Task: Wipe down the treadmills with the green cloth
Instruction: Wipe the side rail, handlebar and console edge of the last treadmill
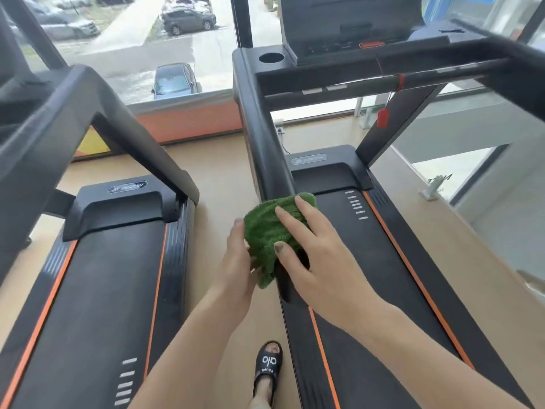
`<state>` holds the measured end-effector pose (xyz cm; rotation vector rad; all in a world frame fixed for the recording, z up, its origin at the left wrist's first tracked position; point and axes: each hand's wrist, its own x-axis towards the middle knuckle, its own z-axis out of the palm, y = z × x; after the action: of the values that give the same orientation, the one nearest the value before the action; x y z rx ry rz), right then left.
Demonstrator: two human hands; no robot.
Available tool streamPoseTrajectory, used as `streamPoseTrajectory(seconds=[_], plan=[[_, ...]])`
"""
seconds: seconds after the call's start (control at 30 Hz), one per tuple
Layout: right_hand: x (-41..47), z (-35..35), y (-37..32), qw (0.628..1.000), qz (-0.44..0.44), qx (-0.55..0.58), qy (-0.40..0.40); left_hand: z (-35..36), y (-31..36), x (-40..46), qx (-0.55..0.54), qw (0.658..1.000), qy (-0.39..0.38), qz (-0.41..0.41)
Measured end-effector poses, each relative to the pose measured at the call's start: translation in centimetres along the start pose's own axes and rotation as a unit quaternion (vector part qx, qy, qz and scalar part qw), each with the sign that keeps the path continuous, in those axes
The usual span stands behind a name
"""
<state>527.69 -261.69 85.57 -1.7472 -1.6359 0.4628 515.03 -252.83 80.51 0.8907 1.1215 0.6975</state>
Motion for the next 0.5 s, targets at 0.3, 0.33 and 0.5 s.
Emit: streamPoseTrajectory(seconds=[0.3,0.33,0.5], plan=[[5.8,1.0,5.5,0.798,0.399,0.452,-0.012,4.0,8.1,7.2,0.097,0.994,0.023,0.037],[5.9,1.5,6.7,0.773,0.429,0.467,-0.022,4.2,9.0,8.4,0.082,0.996,0.024,0.032],[4.7,1.7,9.5,0.726,0.447,0.522,-0.020,4.6,6.6,5.2,0.174,0.977,0.067,0.101]])
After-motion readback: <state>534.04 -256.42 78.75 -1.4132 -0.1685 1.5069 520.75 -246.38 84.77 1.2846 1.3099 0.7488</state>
